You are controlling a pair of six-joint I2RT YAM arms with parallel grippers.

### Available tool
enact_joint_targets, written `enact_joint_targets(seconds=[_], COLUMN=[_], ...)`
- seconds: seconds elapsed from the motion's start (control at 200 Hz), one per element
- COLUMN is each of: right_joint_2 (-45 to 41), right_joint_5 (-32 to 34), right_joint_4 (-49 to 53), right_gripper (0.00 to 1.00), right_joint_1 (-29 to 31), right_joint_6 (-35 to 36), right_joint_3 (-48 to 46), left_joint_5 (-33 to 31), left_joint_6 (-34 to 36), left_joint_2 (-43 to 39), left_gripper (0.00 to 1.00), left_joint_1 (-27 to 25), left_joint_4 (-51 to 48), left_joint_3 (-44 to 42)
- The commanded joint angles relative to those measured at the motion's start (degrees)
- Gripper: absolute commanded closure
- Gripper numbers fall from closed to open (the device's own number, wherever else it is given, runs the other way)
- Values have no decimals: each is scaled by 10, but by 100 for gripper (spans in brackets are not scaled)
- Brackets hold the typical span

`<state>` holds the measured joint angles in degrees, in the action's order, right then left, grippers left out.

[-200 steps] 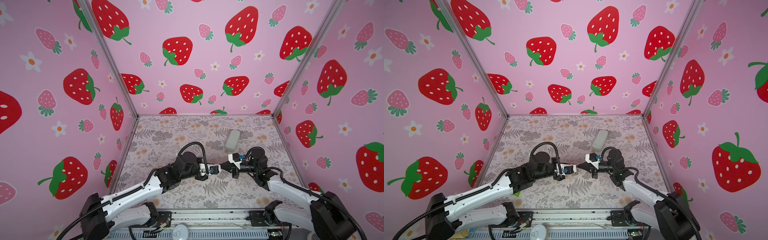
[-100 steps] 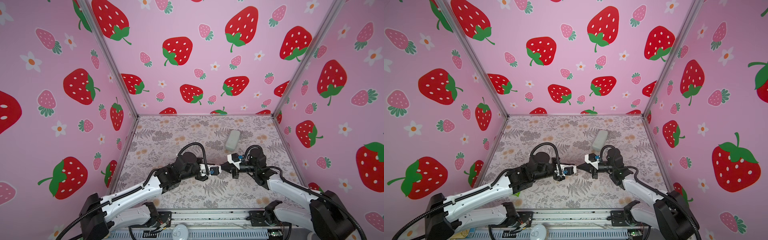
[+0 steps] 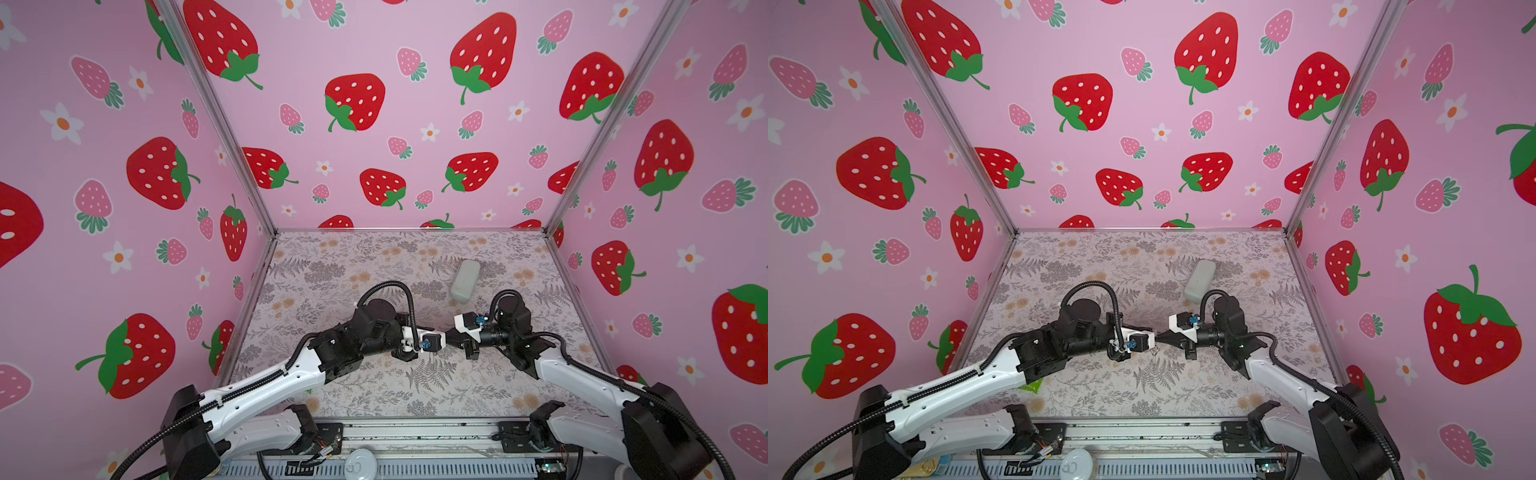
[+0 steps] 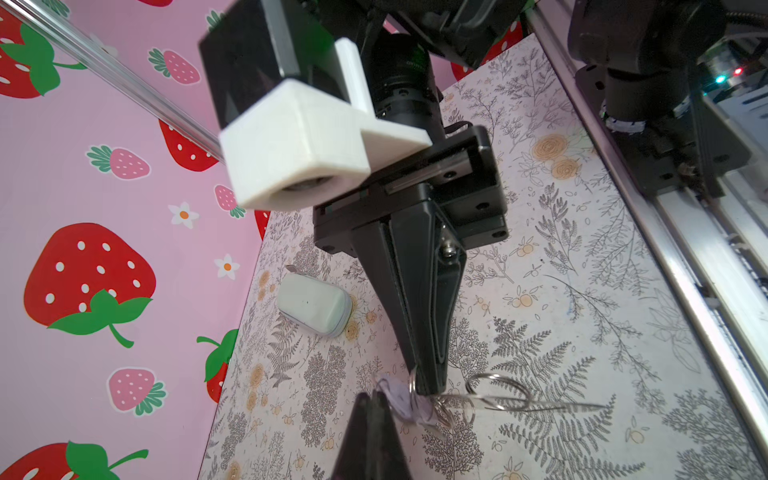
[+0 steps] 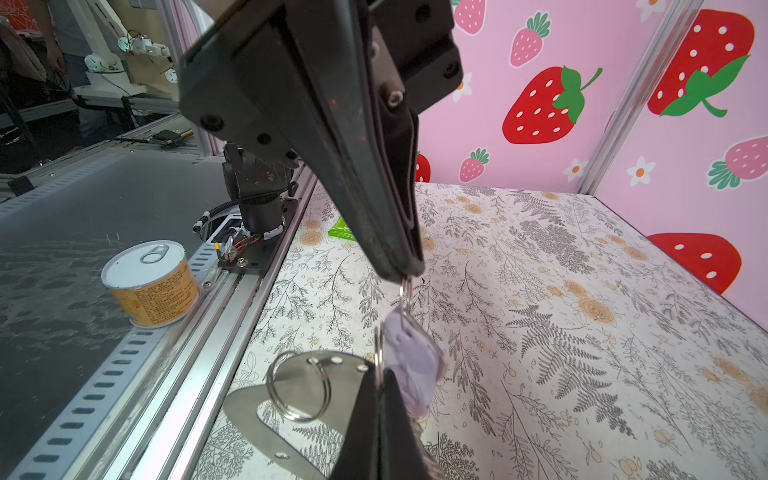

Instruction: Put the keys on the keyring

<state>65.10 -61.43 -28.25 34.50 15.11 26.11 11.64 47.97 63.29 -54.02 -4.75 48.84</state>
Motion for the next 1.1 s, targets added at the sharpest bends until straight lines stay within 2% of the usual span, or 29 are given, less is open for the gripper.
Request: enact_joint_targets(seconds=[0.0,0.185,0.345,0.685,0.915,1.095], right_joint_2=[-19,-48,-51,-74,-68,-29], right_joint_5=[-15,-20,-25,10,35,50], right_joint_4=[-17,-124,-262,-300,-320,-439], right_gripper=[100,100,100,100,100,100], right_joint_1=[4,4,4,4,2,-3], right_joint_6=[15,-69,-197,-239,-279,-372], right_joint_3=[-1,-47,-93,-106,-107,-118], left_joint_5=[16,5,5,-31,-34,-35], left_joint_6=[10,16,28,80,82,81], left_joint_2=[1,-5,-3,-3,-14,-24], left_gripper=[100,100,100,100,100,100], left_joint_1=[-1,0,-1,-3,-6,-8], left_joint_4=[-17,-5,36,138,170,166], left_joint_3=[25,18,3,-50,-67,-75])
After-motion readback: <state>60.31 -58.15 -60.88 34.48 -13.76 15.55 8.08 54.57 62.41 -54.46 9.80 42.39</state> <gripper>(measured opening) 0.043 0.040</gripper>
